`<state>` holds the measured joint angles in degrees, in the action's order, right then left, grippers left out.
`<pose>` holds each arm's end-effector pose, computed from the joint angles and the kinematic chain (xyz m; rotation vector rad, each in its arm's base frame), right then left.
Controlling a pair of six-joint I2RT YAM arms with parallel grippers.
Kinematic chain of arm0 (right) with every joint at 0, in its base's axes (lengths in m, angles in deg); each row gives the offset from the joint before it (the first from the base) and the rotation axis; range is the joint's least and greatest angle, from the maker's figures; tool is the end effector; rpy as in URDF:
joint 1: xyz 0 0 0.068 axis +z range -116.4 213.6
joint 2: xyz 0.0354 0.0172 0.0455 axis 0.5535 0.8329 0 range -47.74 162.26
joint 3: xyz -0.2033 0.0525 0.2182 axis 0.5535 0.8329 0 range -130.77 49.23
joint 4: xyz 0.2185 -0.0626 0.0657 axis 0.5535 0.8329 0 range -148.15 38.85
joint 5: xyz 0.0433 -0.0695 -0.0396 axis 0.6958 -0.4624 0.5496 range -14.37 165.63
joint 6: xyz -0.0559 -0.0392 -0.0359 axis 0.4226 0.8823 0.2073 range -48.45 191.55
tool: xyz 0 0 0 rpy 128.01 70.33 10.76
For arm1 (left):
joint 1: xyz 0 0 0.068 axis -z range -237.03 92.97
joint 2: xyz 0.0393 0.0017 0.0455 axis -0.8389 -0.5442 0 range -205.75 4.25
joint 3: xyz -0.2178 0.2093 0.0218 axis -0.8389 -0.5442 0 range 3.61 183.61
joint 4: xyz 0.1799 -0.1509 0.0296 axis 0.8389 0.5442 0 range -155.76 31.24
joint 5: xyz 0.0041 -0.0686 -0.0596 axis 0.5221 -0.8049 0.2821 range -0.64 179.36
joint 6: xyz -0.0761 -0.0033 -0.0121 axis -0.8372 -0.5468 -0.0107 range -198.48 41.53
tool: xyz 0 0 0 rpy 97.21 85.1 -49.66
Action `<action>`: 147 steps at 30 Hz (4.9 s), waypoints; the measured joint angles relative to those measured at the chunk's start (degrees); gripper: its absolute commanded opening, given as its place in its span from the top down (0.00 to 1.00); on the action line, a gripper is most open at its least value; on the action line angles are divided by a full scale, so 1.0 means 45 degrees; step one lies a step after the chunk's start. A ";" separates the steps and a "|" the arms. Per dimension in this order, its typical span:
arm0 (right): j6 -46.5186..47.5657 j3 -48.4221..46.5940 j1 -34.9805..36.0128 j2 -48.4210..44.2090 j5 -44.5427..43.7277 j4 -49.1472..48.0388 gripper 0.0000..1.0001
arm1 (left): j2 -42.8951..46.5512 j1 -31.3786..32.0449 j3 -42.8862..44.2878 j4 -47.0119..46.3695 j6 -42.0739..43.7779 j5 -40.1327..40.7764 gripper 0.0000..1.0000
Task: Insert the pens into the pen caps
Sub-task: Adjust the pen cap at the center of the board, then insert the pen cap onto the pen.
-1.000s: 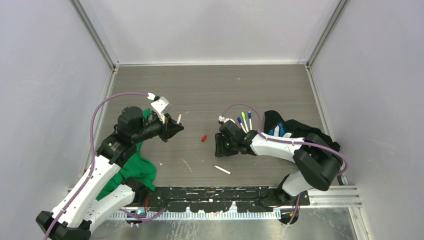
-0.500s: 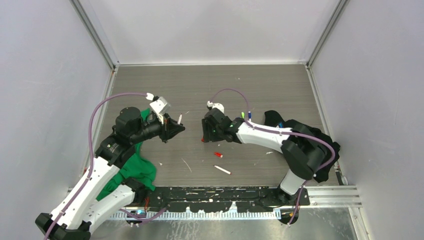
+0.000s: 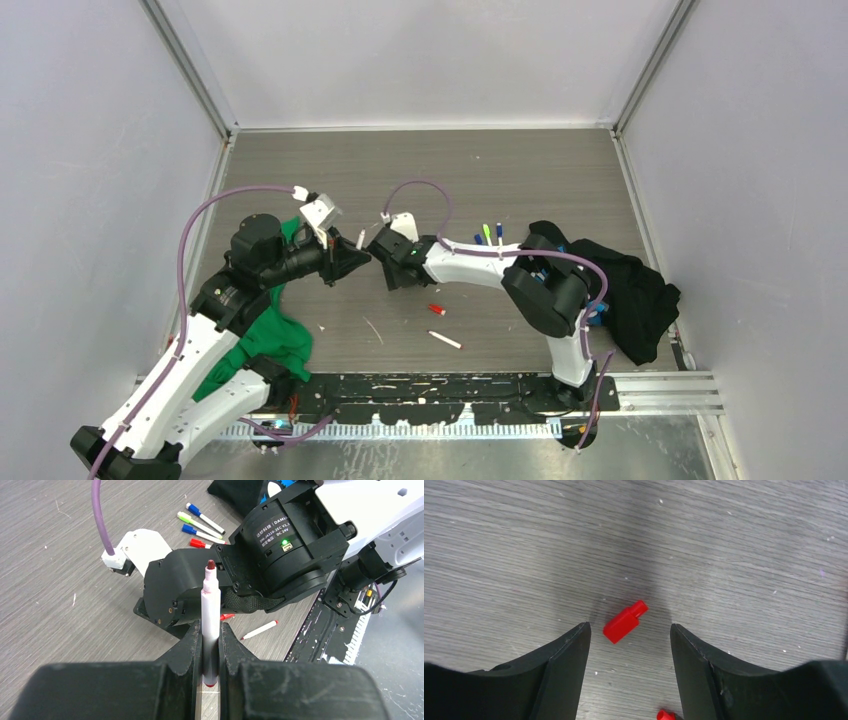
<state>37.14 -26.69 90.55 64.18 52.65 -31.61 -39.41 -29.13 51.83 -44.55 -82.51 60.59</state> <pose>0.2417 0.3245 0.1880 -0.3705 2.5015 0.0827 0.1138 -0.0960 0.3566 0.7391 1.7629 -0.8475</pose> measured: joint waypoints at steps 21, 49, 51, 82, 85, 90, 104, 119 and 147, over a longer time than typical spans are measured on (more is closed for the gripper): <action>-0.0335 0.1083 -0.0427 -0.0602 -0.0636 0.0393 0.35 | 0.0097 0.0029 0.0000 -0.0015 -0.0019 -0.0044 1.00; 0.0840 0.0792 -0.1875 -0.0447 0.0112 -0.0034 0.37 | 0.0214 0.0049 0.0000 -0.0102 -0.0015 -0.0049 1.00; 0.0937 0.0597 -0.1875 -0.0228 0.0131 -0.0083 0.37 | 0.0214 0.0049 0.0000 -0.0102 -0.0010 -0.0049 1.00; 0.2686 -0.2011 -0.1914 0.1209 0.2812 0.1234 0.62 | 0.0427 0.0049 0.0000 -0.0102 -0.0010 -0.0044 1.00; 0.2696 -0.2181 -0.1933 0.1379 0.2812 0.1370 0.64 | 0.0427 0.0049 0.0000 -0.0102 -0.0010 -0.0044 1.00; 0.2720 -0.2244 -0.1962 0.1477 0.2817 0.1418 0.69 | 0.0427 0.0049 0.0000 -0.0102 -0.0010 -0.0044 1.00; 0.2492 -0.1671 -0.2744 0.0651 0.3837 0.0981 0.99 | 0.0282 0.0049 -0.0126 -0.1044 -0.0976 -0.0578 1.00; -0.0457 0.4357 -0.3181 -0.9826 0.7499 -1.0501 0.99 | -0.0845 0.0049 -0.1768 -0.7218 -0.5168 -0.4546 1.00; -0.3628 0.6339 -0.2812 -0.9520 1.0710 -1.6893 0.99 | -0.1409 0.0049 -0.2001 -0.9913 -0.6912 -0.6334 1.00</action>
<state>20.81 1.83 77.90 21.34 100.85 -107.63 -45.75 -28.91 42.83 -89.16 -113.61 32.08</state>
